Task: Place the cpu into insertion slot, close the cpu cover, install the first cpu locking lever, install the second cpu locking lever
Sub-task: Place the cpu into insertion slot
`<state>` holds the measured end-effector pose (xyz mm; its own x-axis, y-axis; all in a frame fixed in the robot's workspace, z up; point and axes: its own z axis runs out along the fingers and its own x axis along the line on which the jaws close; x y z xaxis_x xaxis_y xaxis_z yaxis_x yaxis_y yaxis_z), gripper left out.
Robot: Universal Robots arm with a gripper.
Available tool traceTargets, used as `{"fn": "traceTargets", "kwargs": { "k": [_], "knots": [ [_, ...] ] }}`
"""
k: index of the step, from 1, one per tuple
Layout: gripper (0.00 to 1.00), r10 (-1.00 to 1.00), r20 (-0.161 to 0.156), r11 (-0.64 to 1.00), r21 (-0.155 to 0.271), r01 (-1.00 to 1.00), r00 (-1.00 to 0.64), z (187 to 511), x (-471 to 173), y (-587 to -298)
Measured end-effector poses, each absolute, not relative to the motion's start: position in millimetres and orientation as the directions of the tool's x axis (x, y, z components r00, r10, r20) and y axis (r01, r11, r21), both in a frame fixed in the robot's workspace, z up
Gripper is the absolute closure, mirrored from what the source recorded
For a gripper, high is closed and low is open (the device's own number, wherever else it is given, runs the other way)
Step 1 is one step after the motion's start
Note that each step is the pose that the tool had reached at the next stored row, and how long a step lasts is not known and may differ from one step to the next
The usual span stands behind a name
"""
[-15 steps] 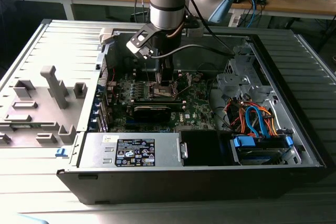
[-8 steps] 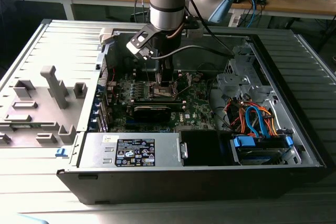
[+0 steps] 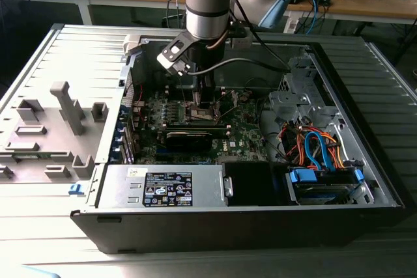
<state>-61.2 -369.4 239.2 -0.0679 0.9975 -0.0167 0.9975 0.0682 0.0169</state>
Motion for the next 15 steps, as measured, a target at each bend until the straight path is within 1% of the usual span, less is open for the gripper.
{"fn": "traceTargets", "kwargs": {
  "k": [4,7,15],
  "knots": [
    [0.45,0.998,-0.017,0.068,0.017,0.998,-0.067,236,-61,-370],
    [0.45,0.998,-0.017,0.054,0.017,0.998,-0.054,226,-63,-373],
    [0.45,1.0,-0.017,0.017,0.017,1.0,-0.017,215,-64,-376]
  ]
}}
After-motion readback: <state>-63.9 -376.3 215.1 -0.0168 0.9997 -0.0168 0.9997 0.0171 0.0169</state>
